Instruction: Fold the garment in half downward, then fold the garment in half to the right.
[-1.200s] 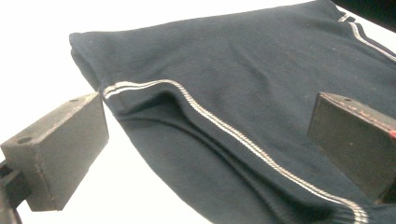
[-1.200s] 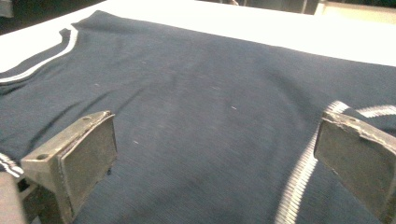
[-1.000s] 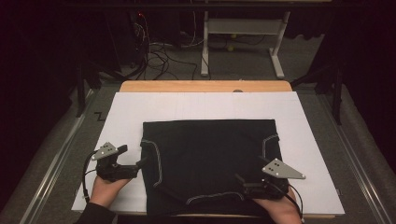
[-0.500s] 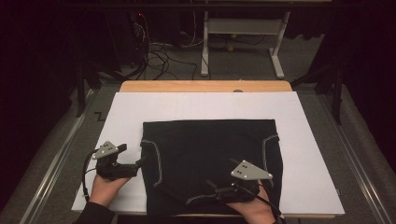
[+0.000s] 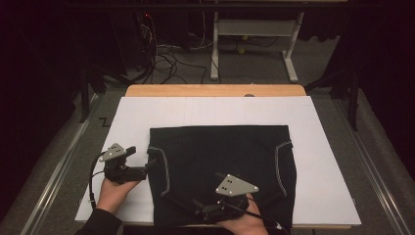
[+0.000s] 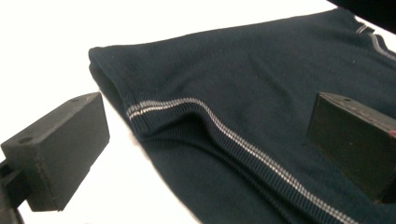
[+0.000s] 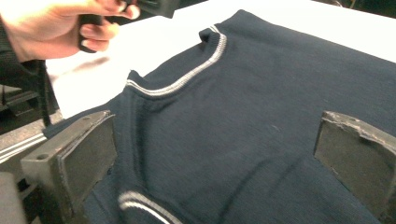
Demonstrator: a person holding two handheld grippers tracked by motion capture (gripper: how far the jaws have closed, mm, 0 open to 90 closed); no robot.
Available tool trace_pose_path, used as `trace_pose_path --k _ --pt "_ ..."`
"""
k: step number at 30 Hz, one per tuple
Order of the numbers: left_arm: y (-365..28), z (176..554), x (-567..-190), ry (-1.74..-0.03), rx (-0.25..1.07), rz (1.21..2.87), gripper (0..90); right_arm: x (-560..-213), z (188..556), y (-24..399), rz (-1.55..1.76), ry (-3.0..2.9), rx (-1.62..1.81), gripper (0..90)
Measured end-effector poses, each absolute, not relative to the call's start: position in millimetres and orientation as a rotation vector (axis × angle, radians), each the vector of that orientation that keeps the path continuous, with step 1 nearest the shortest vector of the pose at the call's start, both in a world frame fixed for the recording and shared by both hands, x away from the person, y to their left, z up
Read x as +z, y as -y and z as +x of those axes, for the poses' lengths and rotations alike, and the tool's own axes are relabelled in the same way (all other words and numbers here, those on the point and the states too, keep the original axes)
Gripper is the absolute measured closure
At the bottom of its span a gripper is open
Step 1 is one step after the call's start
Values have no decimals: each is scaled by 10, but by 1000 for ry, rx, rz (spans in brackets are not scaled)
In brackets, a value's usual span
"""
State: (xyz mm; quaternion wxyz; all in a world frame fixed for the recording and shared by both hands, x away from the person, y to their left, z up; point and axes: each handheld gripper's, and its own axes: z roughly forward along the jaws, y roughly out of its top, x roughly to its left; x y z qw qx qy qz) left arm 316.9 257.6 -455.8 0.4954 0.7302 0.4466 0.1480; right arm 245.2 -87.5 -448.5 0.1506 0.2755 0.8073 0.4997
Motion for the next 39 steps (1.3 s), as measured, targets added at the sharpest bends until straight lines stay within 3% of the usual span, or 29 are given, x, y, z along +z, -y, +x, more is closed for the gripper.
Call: trace_pose_path --k 12,33,39 --pt "-2525 3274 -4419 -1097 386 1743 0 -4524 2426 633 746 -2356 1462 1" --pt "-2527 4005 -4314 -1115 376 1789 0 -4556 2477 459 752 -2379 1469 1" --pt "-2547 4230 -4458 -1192 343 1804 0 -4539 2450 395 753 -2371 1472 1"
